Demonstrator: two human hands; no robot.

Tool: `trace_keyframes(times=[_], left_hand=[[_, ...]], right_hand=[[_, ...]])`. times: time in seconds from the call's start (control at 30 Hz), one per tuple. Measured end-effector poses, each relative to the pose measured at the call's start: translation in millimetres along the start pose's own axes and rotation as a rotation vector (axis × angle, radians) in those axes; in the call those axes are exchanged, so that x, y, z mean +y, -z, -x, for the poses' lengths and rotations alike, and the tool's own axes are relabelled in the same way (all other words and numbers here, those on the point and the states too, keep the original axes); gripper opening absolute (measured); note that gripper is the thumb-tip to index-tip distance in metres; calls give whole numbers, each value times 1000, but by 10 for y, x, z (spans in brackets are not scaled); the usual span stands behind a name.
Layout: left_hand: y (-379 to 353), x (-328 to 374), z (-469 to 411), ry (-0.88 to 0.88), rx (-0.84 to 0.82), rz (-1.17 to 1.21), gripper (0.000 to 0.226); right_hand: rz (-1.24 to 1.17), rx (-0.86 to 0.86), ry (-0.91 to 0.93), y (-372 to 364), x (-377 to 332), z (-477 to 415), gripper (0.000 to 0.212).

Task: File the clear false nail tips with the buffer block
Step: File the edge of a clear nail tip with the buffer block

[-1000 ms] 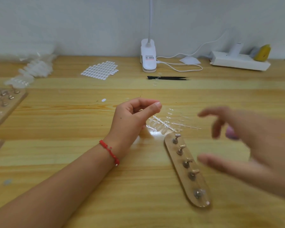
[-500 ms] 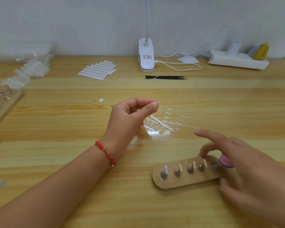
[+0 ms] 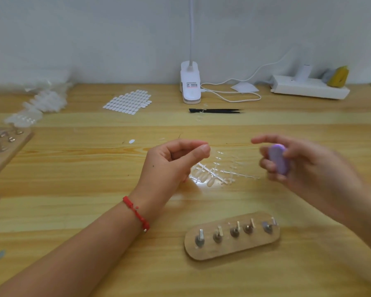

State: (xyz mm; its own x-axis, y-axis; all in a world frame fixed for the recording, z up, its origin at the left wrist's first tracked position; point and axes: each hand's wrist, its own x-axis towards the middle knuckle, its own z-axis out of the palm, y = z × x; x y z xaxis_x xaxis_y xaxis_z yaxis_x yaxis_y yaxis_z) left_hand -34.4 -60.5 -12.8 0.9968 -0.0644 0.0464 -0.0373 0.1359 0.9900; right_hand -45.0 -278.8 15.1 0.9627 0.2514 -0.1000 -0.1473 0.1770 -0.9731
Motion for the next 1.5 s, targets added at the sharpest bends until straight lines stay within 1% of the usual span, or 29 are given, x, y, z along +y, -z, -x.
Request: trace_keyframes(times=[0.07, 0.13, 0.2, 0.27, 0.4, 0.53, 0.63, 0.77, 0.87, 1.0, 1.1, 1.2, 1.33, 1.4, 1.5], left_hand=[[0, 9, 7, -2, 1, 22, 24], [6, 13, 0, -2, 25, 41, 26], [11, 13, -13, -3, 43, 51, 24], [8, 10, -21, -8, 37, 48, 23], [-14, -4, -24, -27, 14, -4, 24], [-19, -11, -17, -38, 1, -55, 21], [-20, -10, -6, -36, -45, -108, 20], [-12, -14, -22, -41, 0, -80, 15], [-33, -8, -5, -60, -70, -94, 7], [-31, -6, -1, -74, -26, -97, 19], [-44, -15, 10, -74, -82, -156, 18], [-37, -12, -1, -80, -49, -110, 15], [-39, -19, 8, -77, -74, -199, 20], [-37, -24, -2, -85, -21, -177, 20], [-37, 1, -19, -82, 59, -93, 15]], right_hand=[[-202, -16, -77, -114, 41, -150, 43], [-250, -51, -88, -195, 108, -256, 43], [-215, -68, -82, -236, 164, -300, 44], [-192, -49, -65, -241, 234, -297, 41], [-138, -58, -16, -276, 292, -258, 27], [-105, -70, 0, -307, 298, -259, 27], [-149, -41, -4, -286, 295, -270, 26], [-116, -60, -20, -293, 287, -265, 27], [-129, -24, -29, -285, 280, -270, 29], [-97, -54, -48, -299, 271, -272, 33], [-131, -23, -56, -285, 273, -280, 32], [-107, -57, -69, -280, 268, -273, 31], [-125, -39, -70, -274, 271, -286, 32], [-106, -63, -72, -279, 264, -276, 30], [-93, -87, -75, -286, 258, -255, 27]])
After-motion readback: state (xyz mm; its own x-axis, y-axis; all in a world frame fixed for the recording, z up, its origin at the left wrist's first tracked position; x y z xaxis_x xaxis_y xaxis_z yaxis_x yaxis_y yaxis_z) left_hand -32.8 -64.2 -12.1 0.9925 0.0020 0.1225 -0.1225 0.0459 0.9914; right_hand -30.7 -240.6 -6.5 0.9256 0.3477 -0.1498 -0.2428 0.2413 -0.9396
